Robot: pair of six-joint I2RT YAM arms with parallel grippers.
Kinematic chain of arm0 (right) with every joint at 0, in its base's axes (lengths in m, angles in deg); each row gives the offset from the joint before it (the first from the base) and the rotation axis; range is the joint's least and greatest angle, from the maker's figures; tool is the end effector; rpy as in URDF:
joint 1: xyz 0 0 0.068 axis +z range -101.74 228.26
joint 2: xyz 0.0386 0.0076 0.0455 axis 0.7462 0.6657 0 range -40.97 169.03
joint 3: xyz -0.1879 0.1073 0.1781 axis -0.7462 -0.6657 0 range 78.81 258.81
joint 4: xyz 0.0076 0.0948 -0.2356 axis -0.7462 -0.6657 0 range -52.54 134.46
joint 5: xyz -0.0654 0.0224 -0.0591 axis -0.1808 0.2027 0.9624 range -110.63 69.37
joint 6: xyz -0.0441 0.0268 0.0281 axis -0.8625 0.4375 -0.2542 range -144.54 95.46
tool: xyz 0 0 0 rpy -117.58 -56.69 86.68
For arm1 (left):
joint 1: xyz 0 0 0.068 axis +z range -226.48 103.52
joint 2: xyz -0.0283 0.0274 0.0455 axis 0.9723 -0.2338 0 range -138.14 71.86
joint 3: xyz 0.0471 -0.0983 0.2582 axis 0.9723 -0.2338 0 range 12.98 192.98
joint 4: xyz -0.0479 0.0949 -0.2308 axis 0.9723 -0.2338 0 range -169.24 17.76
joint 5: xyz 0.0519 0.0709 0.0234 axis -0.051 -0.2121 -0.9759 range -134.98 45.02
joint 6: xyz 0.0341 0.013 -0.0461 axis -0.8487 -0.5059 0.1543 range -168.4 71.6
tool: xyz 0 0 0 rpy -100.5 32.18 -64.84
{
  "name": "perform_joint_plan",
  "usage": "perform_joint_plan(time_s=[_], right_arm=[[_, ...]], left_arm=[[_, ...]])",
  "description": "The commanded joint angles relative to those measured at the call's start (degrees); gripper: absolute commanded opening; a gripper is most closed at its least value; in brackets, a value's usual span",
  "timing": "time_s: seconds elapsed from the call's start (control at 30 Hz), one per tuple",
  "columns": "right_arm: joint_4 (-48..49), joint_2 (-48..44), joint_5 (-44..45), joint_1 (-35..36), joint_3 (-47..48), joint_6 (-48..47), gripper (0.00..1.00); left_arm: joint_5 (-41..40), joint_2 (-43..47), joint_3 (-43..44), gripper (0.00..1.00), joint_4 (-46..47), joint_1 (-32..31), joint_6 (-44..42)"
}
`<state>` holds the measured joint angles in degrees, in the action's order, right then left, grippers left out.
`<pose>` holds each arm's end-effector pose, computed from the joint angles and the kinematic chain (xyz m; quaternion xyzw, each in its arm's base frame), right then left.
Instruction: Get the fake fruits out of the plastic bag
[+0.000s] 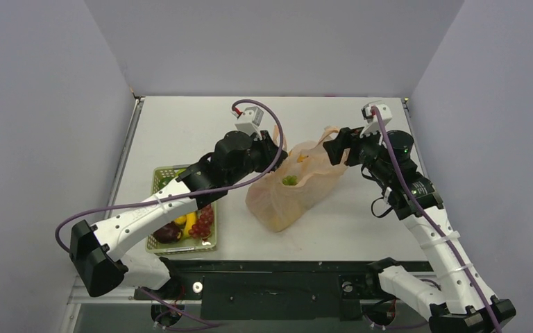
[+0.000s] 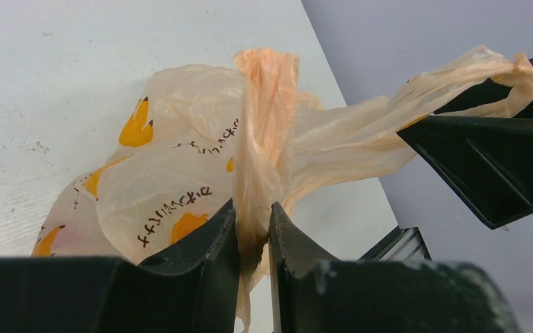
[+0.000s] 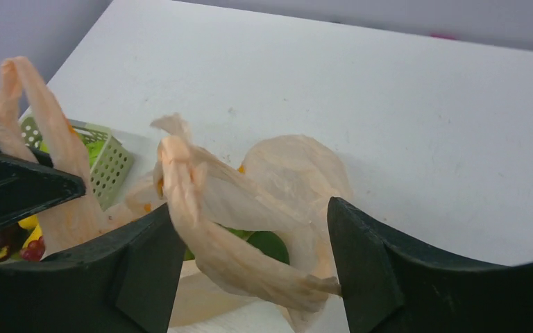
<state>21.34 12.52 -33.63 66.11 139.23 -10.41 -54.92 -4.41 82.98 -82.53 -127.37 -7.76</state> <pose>0.1851 0.0696 0.3879 -0.0937 0.7919 0.2514 0.5486 0.2007 -0.2351 0.3781 0.0198 0.8000 -0.3784 0.4653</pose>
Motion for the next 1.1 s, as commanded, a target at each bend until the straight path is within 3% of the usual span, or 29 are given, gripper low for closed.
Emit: perform_joint_plan(time_s=[0.0,0.1,0.17,0.2,0.27,0.47,0.63,0.87,1.07], right_arm=[[5.52,0.71,-3.69,3.80,3.90,-8.03,0.68],[7.99,1.58,-4.78,5.07,4.52,-7.50,0.64],[9.24,2.53,-4.58,5.60,5.04,-5.46,0.47],[9.36,2.86,-3.26,5.75,5.40,-4.74,0.26],[8.38,4.20,1.55,5.71,7.38,-2.97,0.02],[5.24,3.78,27.90,1.80,11.64,5.71,0.00],[-4.58,8.33,40.35,-3.27,21.52,6.40,0.00],[-9.03,11.14,46.48,-5.88,30.53,2.55,0.00],[-8.67,9.11,47.34,-7.74,25.97,1.58,0.00]], left_arm=[[1.06,3.87,-0.01,0.14,-0.51,0.22,-1.95],[-0.03,4.82,-0.22,0.07,-1.65,0.23,-1.64],[-0.93,6.12,-0.74,0.05,-1.60,0.24,-1.36],[-1.20,6.39,-0.74,0.01,-1.55,0.26,-1.23],[-1.55,7.10,-0.45,0.00,-2.16,0.27,-0.86],[-6.39,9.87,2.16,0.00,-4.77,0.26,-0.57],[-10.51,11.04,5.43,0.00,-5.24,2.08,-1.21],[-5.81,4.75,15.76,0.00,-7.46,7.23,-0.48],[-1.29,-1.96,21.38,0.00,-12.66,11.07,-0.44]])
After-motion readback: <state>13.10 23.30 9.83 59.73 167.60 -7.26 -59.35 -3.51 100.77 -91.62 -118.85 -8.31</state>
